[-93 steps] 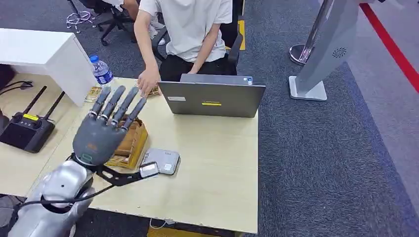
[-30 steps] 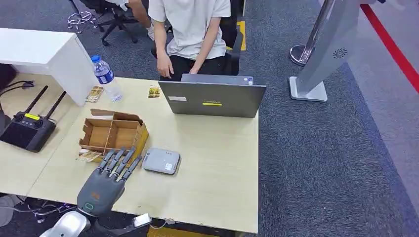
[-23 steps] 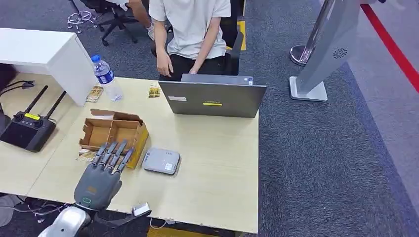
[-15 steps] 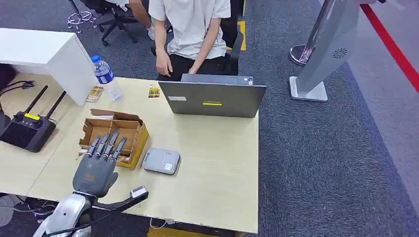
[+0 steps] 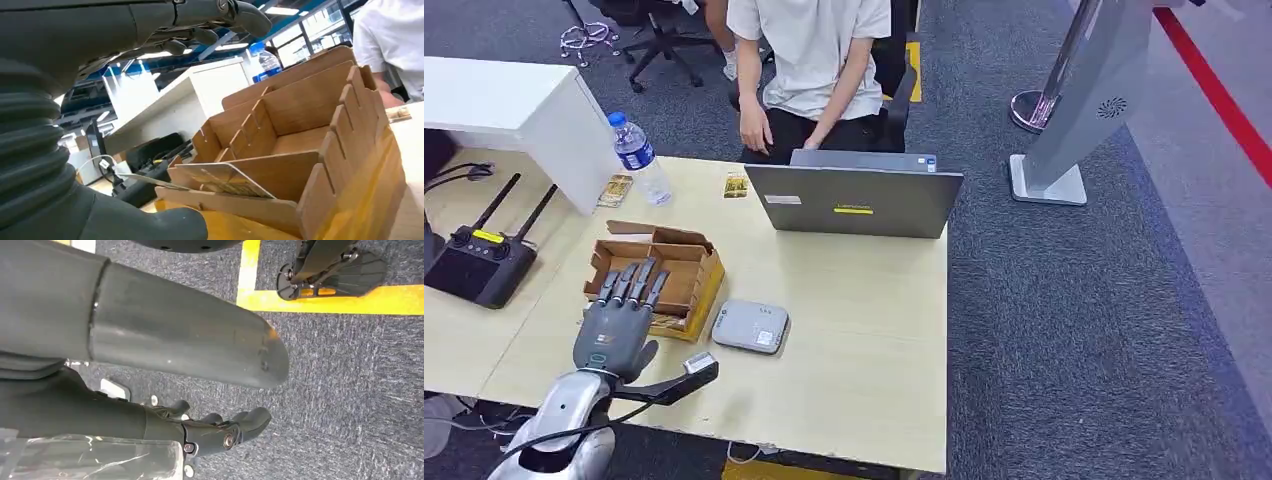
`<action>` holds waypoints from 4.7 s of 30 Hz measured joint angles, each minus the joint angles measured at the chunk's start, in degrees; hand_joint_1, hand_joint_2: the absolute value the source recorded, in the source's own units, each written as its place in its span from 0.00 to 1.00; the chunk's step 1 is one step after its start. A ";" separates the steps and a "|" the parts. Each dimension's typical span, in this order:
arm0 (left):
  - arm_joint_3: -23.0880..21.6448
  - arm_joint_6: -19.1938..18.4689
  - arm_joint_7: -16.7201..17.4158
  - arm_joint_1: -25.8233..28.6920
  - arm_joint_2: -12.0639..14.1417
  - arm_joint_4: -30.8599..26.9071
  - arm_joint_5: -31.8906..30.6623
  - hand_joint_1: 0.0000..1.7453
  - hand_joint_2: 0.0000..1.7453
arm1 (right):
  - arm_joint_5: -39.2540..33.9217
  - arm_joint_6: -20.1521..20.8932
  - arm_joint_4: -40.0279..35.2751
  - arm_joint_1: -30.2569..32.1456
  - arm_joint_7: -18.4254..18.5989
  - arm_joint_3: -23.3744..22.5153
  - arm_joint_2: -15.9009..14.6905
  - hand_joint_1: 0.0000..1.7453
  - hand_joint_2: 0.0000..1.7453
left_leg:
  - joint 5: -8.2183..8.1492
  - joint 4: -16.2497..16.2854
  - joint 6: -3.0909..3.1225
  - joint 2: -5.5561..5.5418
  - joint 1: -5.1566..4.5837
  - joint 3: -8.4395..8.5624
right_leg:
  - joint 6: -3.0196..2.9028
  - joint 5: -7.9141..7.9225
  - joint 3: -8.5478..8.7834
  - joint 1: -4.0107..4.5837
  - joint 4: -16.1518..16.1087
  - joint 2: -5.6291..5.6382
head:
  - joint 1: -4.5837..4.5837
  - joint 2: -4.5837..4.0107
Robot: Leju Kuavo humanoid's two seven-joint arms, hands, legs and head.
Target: Pass the card to the sensor for recognition and then transmit it.
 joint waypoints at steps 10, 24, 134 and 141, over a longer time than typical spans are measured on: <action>0.00 -0.28 0.00 -0.84 -0.90 2.25 0.00 0.00 1.00 | 0.30 0.17 0.00 -0.01 0.00 0.00 0.00 0.00 0.00 | 0.00 0.00 0.00 0.01 0.00 0.01 | 0.00 0.00 0.00 0.00 0.00 0.00 | 0.00 0.00; 0.33 -0.46 0.00 -2.43 -0.90 5.05 0.09 0.00 1.00 | 1.00 0.48 0.00 -0.01 0.00 0.00 0.00 0.00 0.00 | 0.00 0.00 0.00 0.01 0.00 0.01 | 0.00 0.00 0.00 0.00 0.00 0.01 | 0.00 0.00; 12.46 -9.93 -12.77 -38.80 28.90 29.28 42.33 0.00 1.00 | 12.70 2.69 -0.09 -0.69 -1.27 -1.53 0.00 0.00 0.00 | 0.46 -0.11 -0.56 1.02 0.10 -0.55 | -0.36 0.54 -1.01 0.06 0.32 1.14 | -0.07 0.00; 35.64 -9.46 -20.64 -27.89 45.25 45.10 53.45 0.00 1.00 | 13.38 2.51 -0.09 -0.47 -1.53 -2.64 -0.09 0.00 0.00 | 0.23 -0.22 -0.65 1.12 0.14 -0.46 | -0.60 0.25 -1.01 0.10 0.30 1.22 | -0.13 0.00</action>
